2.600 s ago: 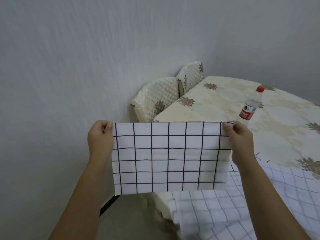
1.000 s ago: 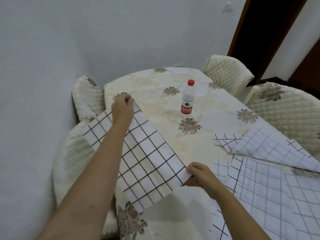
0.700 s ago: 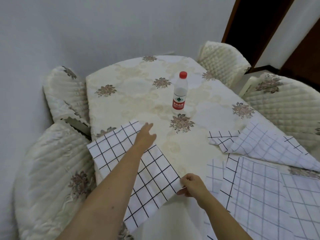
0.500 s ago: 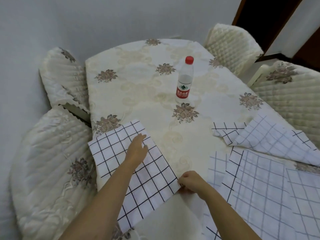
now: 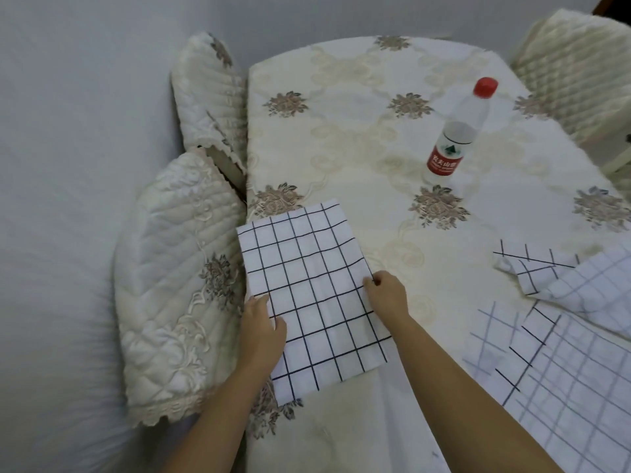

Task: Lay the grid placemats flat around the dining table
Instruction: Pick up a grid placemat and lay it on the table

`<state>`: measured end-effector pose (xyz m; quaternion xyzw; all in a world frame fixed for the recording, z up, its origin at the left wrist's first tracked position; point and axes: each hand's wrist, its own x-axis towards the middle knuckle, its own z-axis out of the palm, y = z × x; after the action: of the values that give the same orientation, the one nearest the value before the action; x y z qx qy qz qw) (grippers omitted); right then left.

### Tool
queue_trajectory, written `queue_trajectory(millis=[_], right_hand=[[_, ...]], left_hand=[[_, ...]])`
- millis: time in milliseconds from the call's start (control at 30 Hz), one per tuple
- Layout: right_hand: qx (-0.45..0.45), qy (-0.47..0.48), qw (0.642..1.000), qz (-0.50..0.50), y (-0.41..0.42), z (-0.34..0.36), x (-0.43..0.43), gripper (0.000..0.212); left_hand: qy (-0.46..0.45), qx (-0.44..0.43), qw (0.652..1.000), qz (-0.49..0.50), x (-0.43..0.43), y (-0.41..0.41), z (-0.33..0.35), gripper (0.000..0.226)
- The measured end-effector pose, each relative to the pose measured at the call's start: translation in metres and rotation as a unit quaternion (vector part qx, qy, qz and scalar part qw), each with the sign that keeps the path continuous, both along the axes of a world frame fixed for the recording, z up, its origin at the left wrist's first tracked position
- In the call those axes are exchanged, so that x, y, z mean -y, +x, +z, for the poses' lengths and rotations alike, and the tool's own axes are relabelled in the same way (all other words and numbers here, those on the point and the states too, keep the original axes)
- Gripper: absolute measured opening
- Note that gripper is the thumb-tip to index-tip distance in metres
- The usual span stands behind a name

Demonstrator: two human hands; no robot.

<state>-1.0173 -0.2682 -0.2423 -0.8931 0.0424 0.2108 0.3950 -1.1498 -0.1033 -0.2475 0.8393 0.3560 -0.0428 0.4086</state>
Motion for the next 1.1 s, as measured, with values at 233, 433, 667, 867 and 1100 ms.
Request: queue_trajectory(millis=[233,433,667,867,1100], right_hand=[[-0.012,0.022,0.99,-0.142,-0.007,-0.012,0.021,0.035],[0.003,-0.008,0.996,-0.085,-0.001,-0.008,0.022,0.032],[0.035,-0.036,0.997,-0.056,0.012,-0.008,0.023,0.034],[0.27,-0.175,0.947,-0.009,0.006,-0.019,0.017,0.029],[0.289,-0.184,0.902,0.263,-0.05,-0.06,-0.017,0.049]], left_hand=[[0.066,-0.033,0.995,-0.061,-0.003,0.002,-0.001,0.051],[0.083,-0.065,0.985,-0.14,-0.001,0.007,-0.002,0.052],[0.135,-0.062,0.97,-0.19,-0.002,0.001,-0.006,0.05],[0.23,-0.017,0.947,-0.223,0.008,0.014,-0.013,0.04],[0.24,-0.008,0.91,-0.337,0.047,0.038,-0.03,0.052]])
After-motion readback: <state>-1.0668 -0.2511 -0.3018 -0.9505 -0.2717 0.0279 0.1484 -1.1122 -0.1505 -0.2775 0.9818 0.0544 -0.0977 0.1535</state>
